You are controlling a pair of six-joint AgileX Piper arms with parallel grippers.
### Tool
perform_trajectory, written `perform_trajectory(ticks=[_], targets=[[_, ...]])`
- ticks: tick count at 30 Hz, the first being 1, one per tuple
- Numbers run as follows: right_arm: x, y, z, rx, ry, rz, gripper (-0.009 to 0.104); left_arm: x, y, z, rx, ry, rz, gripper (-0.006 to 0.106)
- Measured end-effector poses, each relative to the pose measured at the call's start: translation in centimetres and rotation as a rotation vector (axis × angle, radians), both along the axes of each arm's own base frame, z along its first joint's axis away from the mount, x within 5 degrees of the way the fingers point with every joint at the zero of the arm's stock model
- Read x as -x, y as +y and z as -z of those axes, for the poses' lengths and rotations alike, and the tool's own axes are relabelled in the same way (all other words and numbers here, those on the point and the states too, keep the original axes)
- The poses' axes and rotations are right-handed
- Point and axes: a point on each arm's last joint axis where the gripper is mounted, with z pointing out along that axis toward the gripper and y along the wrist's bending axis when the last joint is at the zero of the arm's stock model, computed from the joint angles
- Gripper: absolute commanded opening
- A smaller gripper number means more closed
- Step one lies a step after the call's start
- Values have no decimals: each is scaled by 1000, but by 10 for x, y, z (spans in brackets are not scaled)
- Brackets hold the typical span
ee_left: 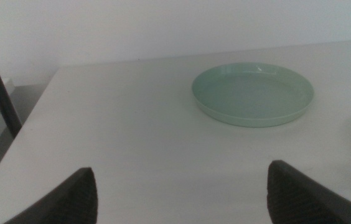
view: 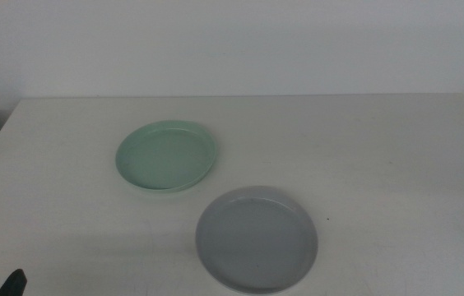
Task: Stack the three bowls on top of each other.
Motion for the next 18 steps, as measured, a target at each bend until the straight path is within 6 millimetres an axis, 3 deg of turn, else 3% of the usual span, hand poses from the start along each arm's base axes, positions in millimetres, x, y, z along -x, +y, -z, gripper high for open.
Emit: perform_trajectory(ticks=[11, 18], targets=[[0, 0, 0, 0, 0, 0, 59, -1, 2, -4, -20, -14, -30, 97], [0, 0, 0, 0, 0, 0, 59, -22, 6, -60, 61, 105, -101, 97]])
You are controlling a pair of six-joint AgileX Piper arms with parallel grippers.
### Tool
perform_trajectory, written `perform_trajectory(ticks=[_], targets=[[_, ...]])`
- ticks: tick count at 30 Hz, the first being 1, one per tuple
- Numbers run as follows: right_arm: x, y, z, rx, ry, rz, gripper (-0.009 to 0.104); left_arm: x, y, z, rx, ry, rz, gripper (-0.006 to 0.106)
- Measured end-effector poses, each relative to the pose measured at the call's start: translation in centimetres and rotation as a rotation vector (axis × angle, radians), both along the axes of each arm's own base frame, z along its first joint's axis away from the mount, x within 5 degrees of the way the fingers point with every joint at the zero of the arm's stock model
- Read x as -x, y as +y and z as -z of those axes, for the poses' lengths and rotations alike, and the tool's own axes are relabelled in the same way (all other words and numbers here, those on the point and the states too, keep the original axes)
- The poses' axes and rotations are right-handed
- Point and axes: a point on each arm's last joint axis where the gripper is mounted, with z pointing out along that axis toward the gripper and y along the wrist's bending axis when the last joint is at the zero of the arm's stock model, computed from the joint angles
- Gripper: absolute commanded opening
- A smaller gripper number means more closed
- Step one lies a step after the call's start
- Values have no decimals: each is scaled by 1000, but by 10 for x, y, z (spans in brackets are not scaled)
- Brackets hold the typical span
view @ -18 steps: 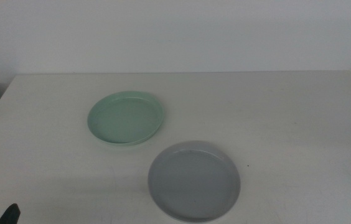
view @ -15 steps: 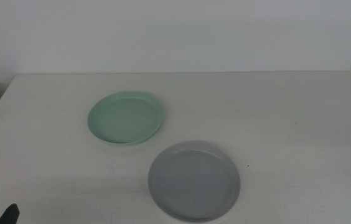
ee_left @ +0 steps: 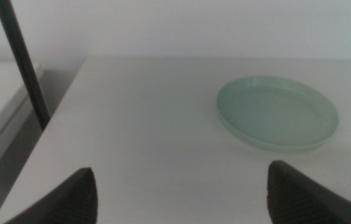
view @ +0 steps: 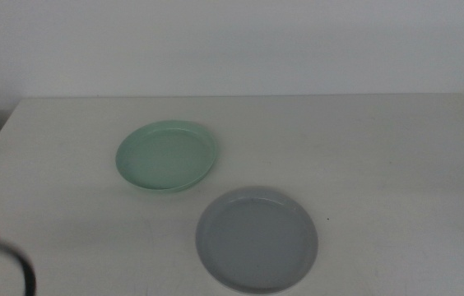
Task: Stack the three bowls on top of each other.
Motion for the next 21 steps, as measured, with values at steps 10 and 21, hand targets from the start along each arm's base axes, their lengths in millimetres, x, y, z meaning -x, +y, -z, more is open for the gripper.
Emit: perform_trajectory(ticks=[10, 21], targets=[[0, 0, 0, 0, -1, 0, 59, -74, -1, -85, 35, 368, 52, 97], [0, 0, 0, 0, -1, 0, 59, -157, 0, -116, 12, 606, 116, 97]])
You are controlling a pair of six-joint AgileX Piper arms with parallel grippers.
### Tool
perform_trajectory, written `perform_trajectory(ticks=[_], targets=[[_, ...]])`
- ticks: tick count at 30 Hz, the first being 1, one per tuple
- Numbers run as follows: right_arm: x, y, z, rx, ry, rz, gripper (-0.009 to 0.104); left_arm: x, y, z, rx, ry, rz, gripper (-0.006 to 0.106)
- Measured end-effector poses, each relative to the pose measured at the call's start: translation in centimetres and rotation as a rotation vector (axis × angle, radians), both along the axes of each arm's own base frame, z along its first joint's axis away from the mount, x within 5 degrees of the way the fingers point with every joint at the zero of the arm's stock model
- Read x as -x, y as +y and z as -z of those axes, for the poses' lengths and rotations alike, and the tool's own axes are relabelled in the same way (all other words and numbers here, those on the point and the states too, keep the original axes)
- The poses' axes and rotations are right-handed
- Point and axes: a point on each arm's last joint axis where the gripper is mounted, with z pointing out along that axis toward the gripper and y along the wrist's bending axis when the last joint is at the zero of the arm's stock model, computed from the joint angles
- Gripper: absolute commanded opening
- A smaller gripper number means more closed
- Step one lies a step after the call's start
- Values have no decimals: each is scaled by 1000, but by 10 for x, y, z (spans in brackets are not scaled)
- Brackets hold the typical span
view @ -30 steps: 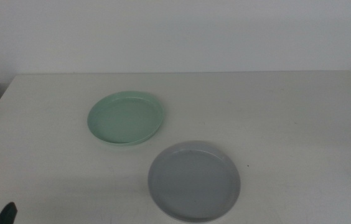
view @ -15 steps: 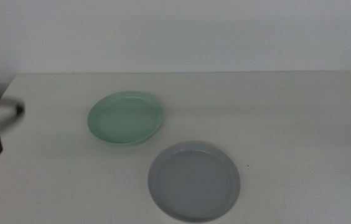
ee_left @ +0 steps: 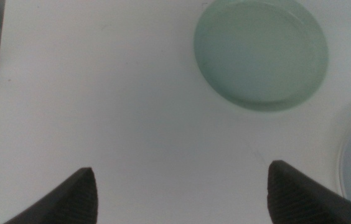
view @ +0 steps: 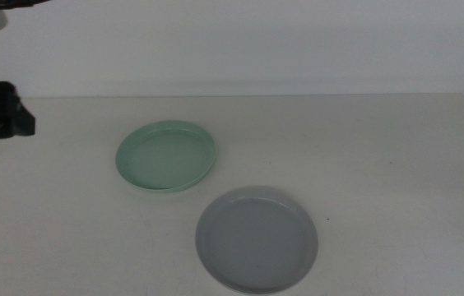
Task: Stack the three bowls on top of each other.
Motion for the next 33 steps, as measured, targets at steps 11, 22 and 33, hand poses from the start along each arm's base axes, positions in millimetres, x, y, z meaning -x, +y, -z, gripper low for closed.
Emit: perform_trajectory(ticks=[11, 22, 33], targets=[[0, 0, 0, -1, -1, 0, 59, -65, -1, 34, 100, -6, -40, 96], [0, 0, 0, -2, -2, 0, 59, -163, -22, 97, 103, 157, 60, 96], [0, 0, 0, -3, -1, 0, 59, -208, -34, 181, 166, 309, 48, 68]])
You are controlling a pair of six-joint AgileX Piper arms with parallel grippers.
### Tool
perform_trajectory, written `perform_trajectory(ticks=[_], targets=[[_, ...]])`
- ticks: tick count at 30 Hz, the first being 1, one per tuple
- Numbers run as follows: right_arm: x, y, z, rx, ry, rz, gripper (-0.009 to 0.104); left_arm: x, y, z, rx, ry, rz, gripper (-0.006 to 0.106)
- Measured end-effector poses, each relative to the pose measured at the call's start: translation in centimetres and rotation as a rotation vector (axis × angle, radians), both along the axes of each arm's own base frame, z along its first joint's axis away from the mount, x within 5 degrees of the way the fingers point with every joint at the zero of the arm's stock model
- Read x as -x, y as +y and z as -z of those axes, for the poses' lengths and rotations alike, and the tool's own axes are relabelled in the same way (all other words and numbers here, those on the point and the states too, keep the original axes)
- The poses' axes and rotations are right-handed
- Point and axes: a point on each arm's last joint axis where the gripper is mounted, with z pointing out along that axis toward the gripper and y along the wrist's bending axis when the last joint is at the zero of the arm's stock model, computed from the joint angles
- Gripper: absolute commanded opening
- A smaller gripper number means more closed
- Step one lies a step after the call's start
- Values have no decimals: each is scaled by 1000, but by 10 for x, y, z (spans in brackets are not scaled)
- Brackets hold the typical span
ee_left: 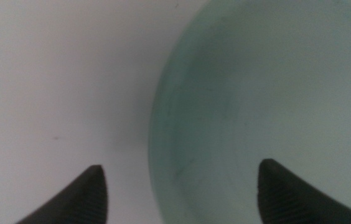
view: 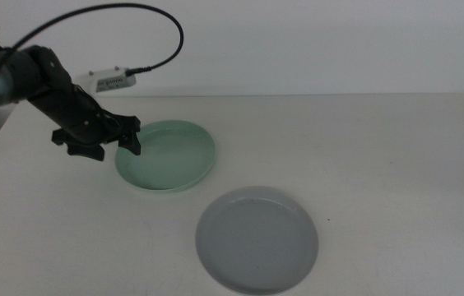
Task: Stack the three bowls on top of each other.
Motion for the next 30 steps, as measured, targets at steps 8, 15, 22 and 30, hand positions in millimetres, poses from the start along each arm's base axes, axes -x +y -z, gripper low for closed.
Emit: perform_trajectory(ticks=[8, 15, 22, 30], targets=[[0, 0, 0, 0, 0, 0, 59, -6, -1, 21, 21, 18, -26, 24], [0, 0, 0, 0, 0, 0, 59, -6, -1, 18, 27, 15, -34, 0], [0, 0, 0, 0, 0, 0, 59, 16, 0, -51, 15, -93, -5, 0], [0, 0, 0, 0, 0, 0, 59, 87, -32, -108, 37, -177, 83, 0]])
